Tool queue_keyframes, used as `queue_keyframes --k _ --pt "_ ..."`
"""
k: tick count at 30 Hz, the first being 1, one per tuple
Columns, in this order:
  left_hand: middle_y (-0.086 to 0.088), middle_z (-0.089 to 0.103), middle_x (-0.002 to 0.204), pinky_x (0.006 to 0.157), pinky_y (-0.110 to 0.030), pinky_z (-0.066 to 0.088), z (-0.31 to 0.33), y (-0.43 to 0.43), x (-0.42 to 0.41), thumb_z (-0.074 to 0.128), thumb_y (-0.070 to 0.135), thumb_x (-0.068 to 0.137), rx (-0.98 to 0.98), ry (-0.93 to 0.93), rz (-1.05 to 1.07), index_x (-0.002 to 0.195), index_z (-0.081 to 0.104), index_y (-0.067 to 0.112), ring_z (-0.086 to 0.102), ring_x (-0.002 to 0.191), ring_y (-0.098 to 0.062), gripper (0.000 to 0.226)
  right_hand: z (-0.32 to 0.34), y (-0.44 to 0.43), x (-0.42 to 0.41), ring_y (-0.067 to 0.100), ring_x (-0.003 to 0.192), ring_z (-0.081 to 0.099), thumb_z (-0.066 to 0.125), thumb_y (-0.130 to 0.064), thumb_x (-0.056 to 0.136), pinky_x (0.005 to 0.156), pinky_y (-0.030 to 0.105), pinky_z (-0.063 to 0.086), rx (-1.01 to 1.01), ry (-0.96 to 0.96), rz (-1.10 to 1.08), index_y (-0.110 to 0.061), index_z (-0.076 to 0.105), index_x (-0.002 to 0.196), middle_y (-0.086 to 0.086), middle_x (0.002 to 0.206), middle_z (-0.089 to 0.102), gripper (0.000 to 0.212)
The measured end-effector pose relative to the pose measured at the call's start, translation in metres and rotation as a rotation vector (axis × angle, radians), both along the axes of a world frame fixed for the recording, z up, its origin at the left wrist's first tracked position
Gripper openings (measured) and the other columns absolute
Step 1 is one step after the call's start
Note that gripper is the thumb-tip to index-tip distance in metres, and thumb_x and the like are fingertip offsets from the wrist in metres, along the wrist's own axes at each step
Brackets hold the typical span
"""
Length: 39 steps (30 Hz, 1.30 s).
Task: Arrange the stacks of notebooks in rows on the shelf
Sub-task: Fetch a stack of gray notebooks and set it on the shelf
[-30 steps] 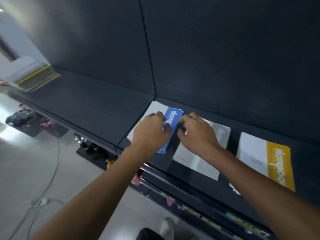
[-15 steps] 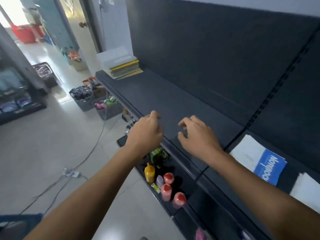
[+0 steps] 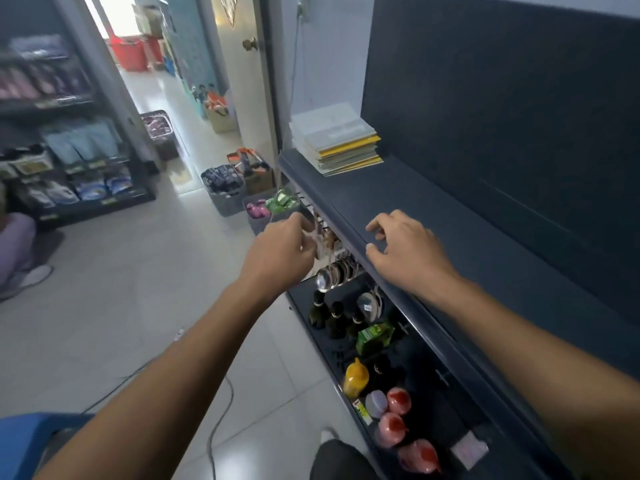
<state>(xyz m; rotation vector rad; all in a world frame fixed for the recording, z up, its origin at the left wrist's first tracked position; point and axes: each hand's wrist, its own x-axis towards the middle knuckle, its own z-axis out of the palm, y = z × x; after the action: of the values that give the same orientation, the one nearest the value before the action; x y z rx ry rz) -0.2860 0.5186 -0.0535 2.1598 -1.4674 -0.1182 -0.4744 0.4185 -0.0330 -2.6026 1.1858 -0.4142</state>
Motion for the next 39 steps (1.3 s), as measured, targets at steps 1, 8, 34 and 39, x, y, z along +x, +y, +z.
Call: queue_keyframes --k 1,8,34,39 --pt "0.012 0.061 0.090 0.077 -0.039 0.052 -0.001 -0.005 0.012 0.049 0.026 0.094 0.007 0.005 0.007 0.113 0.059 0.022 0.059 0.094 -0.020 0.021 0.000 -0.008 0.011 0.019 0.094 0.061 0.058 -0.035 0.094 0.081 0.038 0.052 0.002 0.002 0.004 -0.028 0.058 0.116 -0.006 0.113 0.056 0.023" --pt "0.007 0.065 0.099 0.076 -0.038 0.052 -0.003 -0.072 0.090 0.047 0.029 0.096 0.071 -0.002 0.001 0.114 0.058 0.025 0.060 0.093 -0.019 0.022 -0.007 -0.076 0.089 0.018 0.090 0.061 0.057 -0.035 0.094 0.079 0.039 0.054 0.042 -0.003 -0.004 -0.028 0.058 0.117 -0.007 0.113 0.057 0.024" --pt "0.010 0.064 0.090 0.063 -0.036 0.056 0.026 -0.358 0.251 0.047 0.037 0.096 -0.054 -0.177 -0.392 0.102 0.060 0.026 0.061 0.073 -0.013 0.018 -0.026 -0.270 0.238 0.021 0.088 0.062 0.055 -0.026 0.093 0.073 0.036 0.050 0.130 -0.120 -0.481 -0.022 0.060 0.109 -0.008 0.099 0.061 0.017" --pt "0.007 0.063 0.093 0.067 -0.038 0.056 0.025 -0.412 0.274 0.046 0.039 0.098 -0.059 -0.172 -0.572 0.102 0.060 0.023 0.060 0.078 -0.018 0.022 -0.025 -0.286 0.268 0.017 0.095 0.061 0.056 -0.030 0.091 0.082 0.038 0.052 0.220 -0.156 -0.695 -0.025 0.060 0.110 -0.011 0.100 0.063 0.020"
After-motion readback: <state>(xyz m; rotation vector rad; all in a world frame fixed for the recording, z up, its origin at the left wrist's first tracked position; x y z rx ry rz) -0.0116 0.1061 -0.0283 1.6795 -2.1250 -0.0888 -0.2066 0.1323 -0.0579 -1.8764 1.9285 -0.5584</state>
